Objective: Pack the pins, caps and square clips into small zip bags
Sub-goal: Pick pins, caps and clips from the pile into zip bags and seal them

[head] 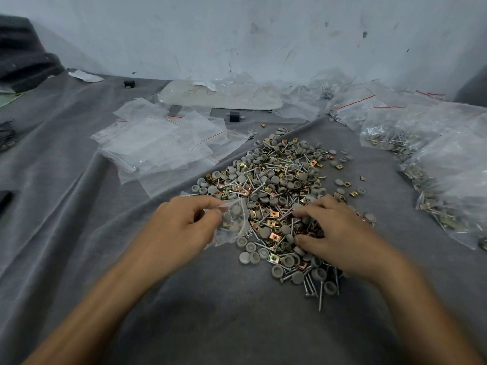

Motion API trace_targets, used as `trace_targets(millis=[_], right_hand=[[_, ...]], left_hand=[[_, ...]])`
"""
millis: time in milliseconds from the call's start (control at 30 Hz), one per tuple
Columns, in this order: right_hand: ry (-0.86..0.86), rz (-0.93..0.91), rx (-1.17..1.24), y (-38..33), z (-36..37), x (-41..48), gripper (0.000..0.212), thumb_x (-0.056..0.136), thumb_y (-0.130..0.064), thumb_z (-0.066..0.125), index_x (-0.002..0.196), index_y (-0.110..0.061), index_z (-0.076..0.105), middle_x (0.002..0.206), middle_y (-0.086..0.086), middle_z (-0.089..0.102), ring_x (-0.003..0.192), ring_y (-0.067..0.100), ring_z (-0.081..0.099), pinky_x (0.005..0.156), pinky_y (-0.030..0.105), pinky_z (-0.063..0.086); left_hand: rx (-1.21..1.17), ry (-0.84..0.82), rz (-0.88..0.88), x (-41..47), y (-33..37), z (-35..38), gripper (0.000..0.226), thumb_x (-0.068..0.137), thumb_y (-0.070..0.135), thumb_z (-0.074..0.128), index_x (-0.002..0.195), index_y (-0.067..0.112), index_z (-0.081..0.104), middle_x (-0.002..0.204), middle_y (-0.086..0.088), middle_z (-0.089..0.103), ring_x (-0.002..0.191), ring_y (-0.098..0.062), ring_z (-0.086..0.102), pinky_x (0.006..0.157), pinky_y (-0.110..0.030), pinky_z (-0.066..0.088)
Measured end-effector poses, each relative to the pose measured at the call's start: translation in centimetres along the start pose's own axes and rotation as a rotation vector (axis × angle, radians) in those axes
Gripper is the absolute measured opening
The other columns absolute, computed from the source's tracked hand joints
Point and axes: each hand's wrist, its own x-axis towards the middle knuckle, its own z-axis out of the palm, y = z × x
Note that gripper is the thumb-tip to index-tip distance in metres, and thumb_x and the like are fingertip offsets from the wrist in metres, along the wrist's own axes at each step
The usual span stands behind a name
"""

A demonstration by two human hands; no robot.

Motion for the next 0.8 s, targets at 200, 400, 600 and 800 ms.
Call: trace_targets(millis=[200, 400, 600, 800], right_hand=[[0.006, 0.022, 0.006, 0.06, -0.09, 0.12, 0.034, 0.086, -0.052, 0.068, 0.115, -0.039, 0.057, 0.113, -0.018, 0.046, 0.109, 0.008, 0.045, 0.092, 0.033, 0.044], [0.018, 0.041, 0.018, -0.25, -0.11, -0.01, 0.026, 0.078, -0.051, 0.068, 0.092, -0.038, 0.051, 0.101, -0.019, 0.045, 0.098, 0.006, 0.044, 0.075, 0.03, 0.039], [0.016, 0.017, 0.05, -0.24, -0.33, -0.2, 0.024, 0.082, -0.048, 0.072, 0.09, -0.038, 0.052, 0.102, -0.018, 0.047, 0.098, 0.003, 0.045, 0.081, 0.03, 0.042], [0.016, -0.017, 0.07, -0.03, -0.44, -0.35, 0.018, 0.087, -0.044, 0.071, 0.093, -0.038, 0.056, 0.104, -0.019, 0.047, 0.101, 0.001, 0.045, 0.083, 0.028, 0.04]], left_hand=[[-0.003, -0.003, 0.002, -0.1, 0.09, -0.13, 0.021, 0.099, 0.035, 0.053, 0.096, 0.041, 0.073, 0.065, 0.005, 0.069, 0.051, -0.004, 0.056, 0.057, -0.029, 0.044], [0.001, -0.01, -0.003, -0.26, 0.3, -0.33, 0.022, 0.097, 0.035, 0.052, 0.1, 0.04, 0.074, 0.064, 0.007, 0.069, 0.053, -0.004, 0.057, 0.056, -0.025, 0.041], [-0.012, -0.007, 0.002, -0.18, 0.29, -0.3, 0.021, 0.098, 0.034, 0.053, 0.098, 0.04, 0.073, 0.064, 0.006, 0.069, 0.052, -0.005, 0.058, 0.053, -0.021, 0.044], [0.009, -0.008, 0.022, -0.18, -0.02, -0.24, 0.021, 0.099, 0.032, 0.055, 0.097, 0.045, 0.071, 0.064, 0.005, 0.069, 0.055, -0.01, 0.061, 0.061, -0.034, 0.052]])
